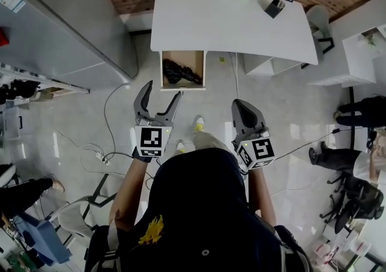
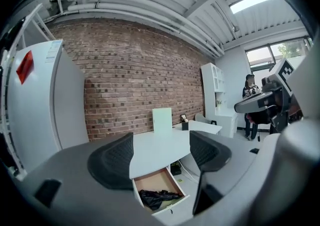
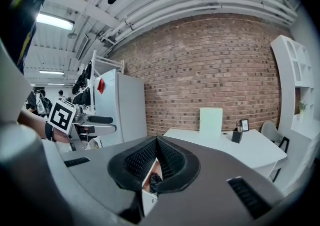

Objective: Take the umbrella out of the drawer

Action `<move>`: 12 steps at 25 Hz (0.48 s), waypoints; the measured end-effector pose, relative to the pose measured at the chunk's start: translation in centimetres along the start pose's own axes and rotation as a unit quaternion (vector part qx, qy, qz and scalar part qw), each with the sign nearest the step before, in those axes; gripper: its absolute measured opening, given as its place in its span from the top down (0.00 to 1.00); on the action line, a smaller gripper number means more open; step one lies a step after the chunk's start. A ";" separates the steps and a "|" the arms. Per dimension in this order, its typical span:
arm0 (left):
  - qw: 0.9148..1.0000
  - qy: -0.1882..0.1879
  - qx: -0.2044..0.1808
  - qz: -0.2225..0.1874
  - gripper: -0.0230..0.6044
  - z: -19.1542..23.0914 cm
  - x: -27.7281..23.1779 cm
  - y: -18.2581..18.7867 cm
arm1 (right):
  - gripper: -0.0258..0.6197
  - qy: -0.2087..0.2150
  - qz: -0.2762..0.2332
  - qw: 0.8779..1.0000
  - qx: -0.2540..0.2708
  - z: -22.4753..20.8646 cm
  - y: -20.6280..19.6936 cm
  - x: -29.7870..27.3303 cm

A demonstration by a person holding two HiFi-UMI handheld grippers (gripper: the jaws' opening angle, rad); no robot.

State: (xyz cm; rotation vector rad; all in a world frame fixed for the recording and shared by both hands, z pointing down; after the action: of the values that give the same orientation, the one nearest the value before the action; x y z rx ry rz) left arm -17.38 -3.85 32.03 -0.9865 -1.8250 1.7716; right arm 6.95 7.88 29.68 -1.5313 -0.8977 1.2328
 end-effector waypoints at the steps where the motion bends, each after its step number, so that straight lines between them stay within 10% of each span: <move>1: 1.000 -0.002 -0.004 0.002 0.40 -0.1 -1.0 0.2 | 0.92 0.000 -0.001 1.000 -0.002 -0.8 0.1 -0.5; 12: 0.998 0.019 0.012 0.051 0.39 -1.5 -8.2 0.1 | 0.92 0.038 0.011 0.999 -0.026 -8.5 0.4 -5.0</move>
State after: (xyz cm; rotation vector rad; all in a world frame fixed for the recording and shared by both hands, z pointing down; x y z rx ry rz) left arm -10.87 -8.77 33.55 -1.1162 -1.7545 1.8161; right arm 14.06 1.23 31.14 -1.6216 -0.8712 1.1671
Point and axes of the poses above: the fingertips, and each gripper's own axes: x backward along the fingers, z to its left, y out of its top, the point moved 8 cm from there along x, backward along the fingers, and after that the axes turned 2 degrees about y, right-handed, at the moved point
